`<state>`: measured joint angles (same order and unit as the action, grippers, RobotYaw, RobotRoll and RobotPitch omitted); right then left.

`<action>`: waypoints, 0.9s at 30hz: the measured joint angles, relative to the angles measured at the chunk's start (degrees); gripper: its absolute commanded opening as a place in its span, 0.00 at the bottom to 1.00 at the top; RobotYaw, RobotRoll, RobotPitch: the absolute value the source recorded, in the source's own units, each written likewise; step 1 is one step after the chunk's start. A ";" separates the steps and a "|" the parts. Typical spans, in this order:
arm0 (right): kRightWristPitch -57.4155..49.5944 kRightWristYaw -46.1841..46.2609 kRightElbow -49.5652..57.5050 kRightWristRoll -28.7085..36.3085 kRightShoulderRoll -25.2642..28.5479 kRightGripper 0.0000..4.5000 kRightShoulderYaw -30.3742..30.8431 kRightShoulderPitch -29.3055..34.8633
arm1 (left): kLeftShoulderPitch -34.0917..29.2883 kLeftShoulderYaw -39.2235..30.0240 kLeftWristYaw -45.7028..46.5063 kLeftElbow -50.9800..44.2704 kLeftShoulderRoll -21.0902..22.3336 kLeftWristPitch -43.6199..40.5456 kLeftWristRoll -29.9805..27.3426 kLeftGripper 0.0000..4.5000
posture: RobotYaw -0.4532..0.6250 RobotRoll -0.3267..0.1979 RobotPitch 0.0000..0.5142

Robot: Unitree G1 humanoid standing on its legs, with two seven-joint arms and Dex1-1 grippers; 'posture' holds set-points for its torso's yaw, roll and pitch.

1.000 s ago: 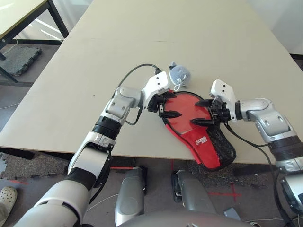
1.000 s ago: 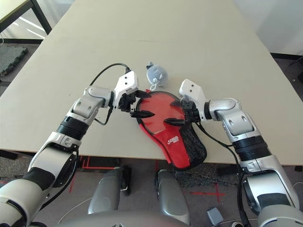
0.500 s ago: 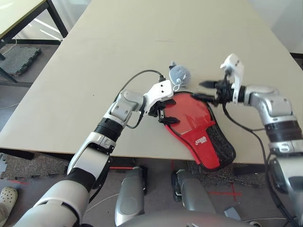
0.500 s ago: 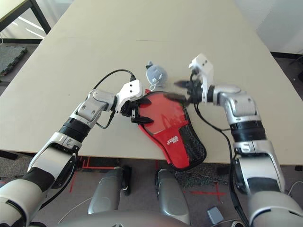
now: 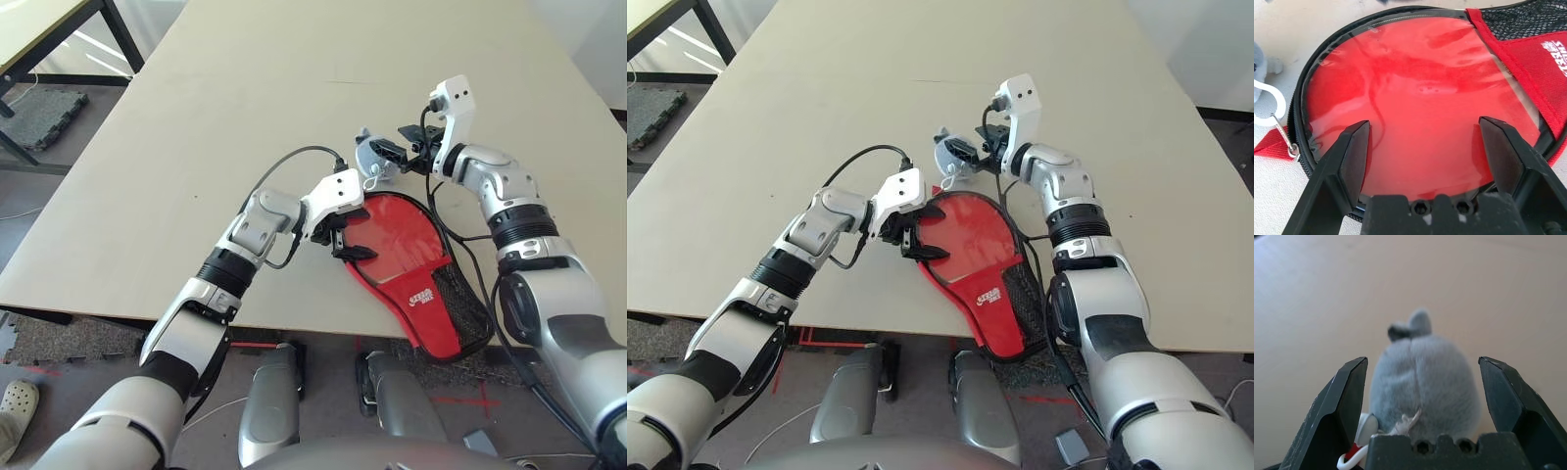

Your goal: Store the ping-pong paddle in its case and zip it.

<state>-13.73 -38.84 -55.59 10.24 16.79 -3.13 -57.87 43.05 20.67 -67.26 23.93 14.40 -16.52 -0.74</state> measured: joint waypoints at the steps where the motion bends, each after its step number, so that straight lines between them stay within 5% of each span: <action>1: 0.46 0.28 -1.22 -0.32 0.00 1.00 0.00 -0.01 | -0.36 0.01 0.01 -0.51 0.03 -0.15 -0.04 0.99 | 0.59 0.62 0.38; 3: 1.15 1.07 -3.58 -0.96 -0.04 1.00 -0.02 -0.34 | -0.82 0.00 0.07 -0.81 0.12 -0.29 -0.27 0.99 | 0.59 0.62 0.39; 6: 1.94 1.75 -5.85 -1.30 -0.31 0.86 -0.14 -1.52 | -0.92 0.02 0.12 -1.04 0.22 -0.54 -0.38 1.00 | 0.59 0.62 0.39; 14: 4.25 4.65 -11.18 -1.52 -0.89 0.21 -1.05 -4.68 | -1.09 0.51 0.47 -2.65 -0.04 -2.12 -0.69 1.00 | 0.59 0.62 0.40; 17: 5.36 5.62 -12.40 -2.10 -0.87 0.04 -1.30 -5.24 | -1.16 0.70 0.51 -2.78 -0.13 -2.45 -0.78 1.00 | 0.58 0.62 0.40; 27: 7.81 7.86 -16.32 -3.39 1.88 0.02 -2.92 -7.07 | -1.85 1.85 0.57 -4.60 -1.00 -3.53 -1.16 1.00 | 0.58 0.62 0.40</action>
<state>-5.91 -30.98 -71.91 6.85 18.67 -6.05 -64.94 41.21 22.52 -66.69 19.33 13.40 -20.06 -1.90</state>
